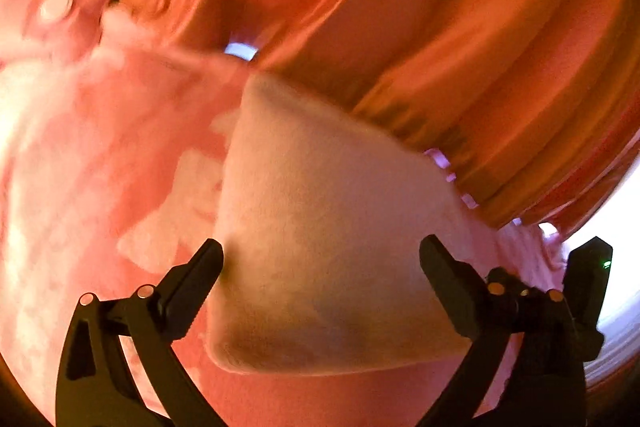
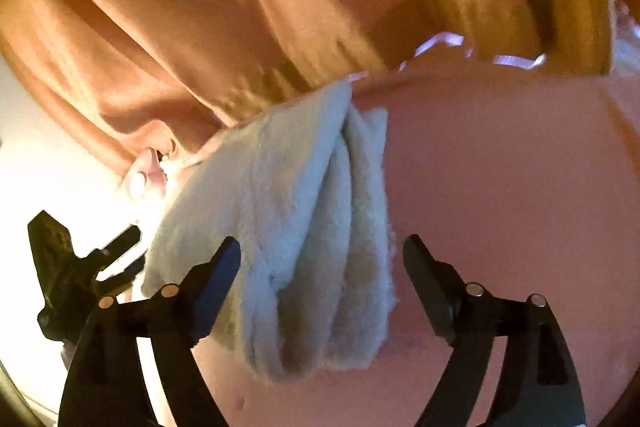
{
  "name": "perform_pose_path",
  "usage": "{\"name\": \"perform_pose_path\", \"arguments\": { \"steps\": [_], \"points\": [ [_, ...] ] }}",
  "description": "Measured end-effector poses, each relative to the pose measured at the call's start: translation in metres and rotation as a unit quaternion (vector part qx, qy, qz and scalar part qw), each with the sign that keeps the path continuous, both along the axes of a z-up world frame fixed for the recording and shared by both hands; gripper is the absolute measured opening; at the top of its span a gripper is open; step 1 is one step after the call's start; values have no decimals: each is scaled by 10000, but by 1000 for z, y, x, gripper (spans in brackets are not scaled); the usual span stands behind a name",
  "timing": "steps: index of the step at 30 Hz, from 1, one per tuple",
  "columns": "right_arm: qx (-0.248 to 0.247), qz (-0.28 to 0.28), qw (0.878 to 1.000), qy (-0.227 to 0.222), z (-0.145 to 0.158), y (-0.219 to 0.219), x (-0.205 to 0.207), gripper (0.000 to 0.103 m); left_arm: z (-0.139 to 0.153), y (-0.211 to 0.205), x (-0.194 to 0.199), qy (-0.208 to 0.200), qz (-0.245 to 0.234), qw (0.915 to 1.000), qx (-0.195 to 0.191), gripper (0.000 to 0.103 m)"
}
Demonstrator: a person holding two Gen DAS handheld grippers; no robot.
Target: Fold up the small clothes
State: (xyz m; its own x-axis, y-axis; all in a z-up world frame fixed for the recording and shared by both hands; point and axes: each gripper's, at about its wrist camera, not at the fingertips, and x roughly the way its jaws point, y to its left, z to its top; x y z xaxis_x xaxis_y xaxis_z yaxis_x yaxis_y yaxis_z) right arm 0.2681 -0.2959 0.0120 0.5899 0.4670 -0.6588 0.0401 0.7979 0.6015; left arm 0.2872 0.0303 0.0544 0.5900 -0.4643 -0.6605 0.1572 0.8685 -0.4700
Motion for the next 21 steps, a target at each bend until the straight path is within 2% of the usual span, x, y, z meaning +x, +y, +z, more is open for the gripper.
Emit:
{"name": "perform_pose_path", "arguments": {
  "steps": [2,3,4,5,6,7,9,11,12,14,15,17,18,19,21],
  "points": [
    [212,197,9993,241,-17,14,8,82,-20,5,5,316,136,9994,46,97],
    [253,291,9989,265,-22,20,11,80,-28,6,8,432,164,9988,-175,95],
    [275,378,9987,207,-26,25,12,73,-31,8,5,473,176,9982,-330,91],
    [225,455,9987,84,-24,28,12,54,-29,8,3,450,241,9981,-345,89],
    [-1,490,9988,-73,-15,30,13,42,-23,4,-1,275,225,9991,-210,82],
    [-177,475,9985,-229,-3,31,12,38,-16,1,-6,82,168,9998,-105,75],
    [-388,366,9958,-748,30,25,6,29,1,-5,-16,-360,25,9993,11,70],
    [-627,223,9914,-1125,51,16,0,28,8,-6,-19,-593,-79,9981,-141,71],
    [-816,207,9898,-1145,53,14,-3,29,8,-8,-19,-686,-174,9973,-192,71],
    [-1256,386,9886,-732,26,19,6,30,-8,-22,-17,-661,-337,9966,362,74],
    [-1387,494,9886,-321,1,22,11,35,-21,-27,-15,-516,-375,9959,649,78],
    [-1035,263,9936,-374,-9,14,6,42,-28,-29,-21,-399,-320,9968,617,78],
    [-894,231,9956,-150,-2,10,9,42,-20,-29,-24,-377,-270,9967,665,78],
    [-829,161,9964,-124,10,5,9,42,-12,-28,-26,-426,-243,9963,708,79],
    [-964,-68,9940,-506,35,-1,-3,42,0,-25,-32,-627,-105,9944,840,83]
  ]
}}
